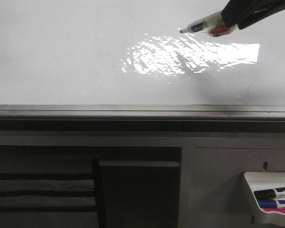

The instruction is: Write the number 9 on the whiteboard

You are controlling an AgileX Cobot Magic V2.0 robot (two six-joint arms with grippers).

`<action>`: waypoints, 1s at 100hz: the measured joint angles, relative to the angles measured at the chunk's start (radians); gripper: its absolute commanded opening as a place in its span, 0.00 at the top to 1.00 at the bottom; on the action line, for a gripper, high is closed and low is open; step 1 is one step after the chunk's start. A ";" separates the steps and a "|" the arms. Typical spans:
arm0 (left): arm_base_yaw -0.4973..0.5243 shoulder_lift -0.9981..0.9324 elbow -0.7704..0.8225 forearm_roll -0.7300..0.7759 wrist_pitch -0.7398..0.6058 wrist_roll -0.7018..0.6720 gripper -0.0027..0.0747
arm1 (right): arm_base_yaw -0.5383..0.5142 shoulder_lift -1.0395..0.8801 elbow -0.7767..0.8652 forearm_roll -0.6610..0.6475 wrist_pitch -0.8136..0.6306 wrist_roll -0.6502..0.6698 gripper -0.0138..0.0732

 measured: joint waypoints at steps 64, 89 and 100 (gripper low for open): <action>0.000 0.000 0.000 -0.004 -0.012 0.000 0.45 | -0.007 0.236 -0.214 0.022 0.203 0.009 0.90; 0.000 0.000 0.000 -0.004 -0.013 0.000 0.45 | -0.052 0.187 -0.214 -0.007 0.176 0.025 0.90; 0.000 0.000 0.000 -0.004 -0.015 0.000 0.45 | -0.052 0.189 -0.214 -0.007 0.183 0.027 0.90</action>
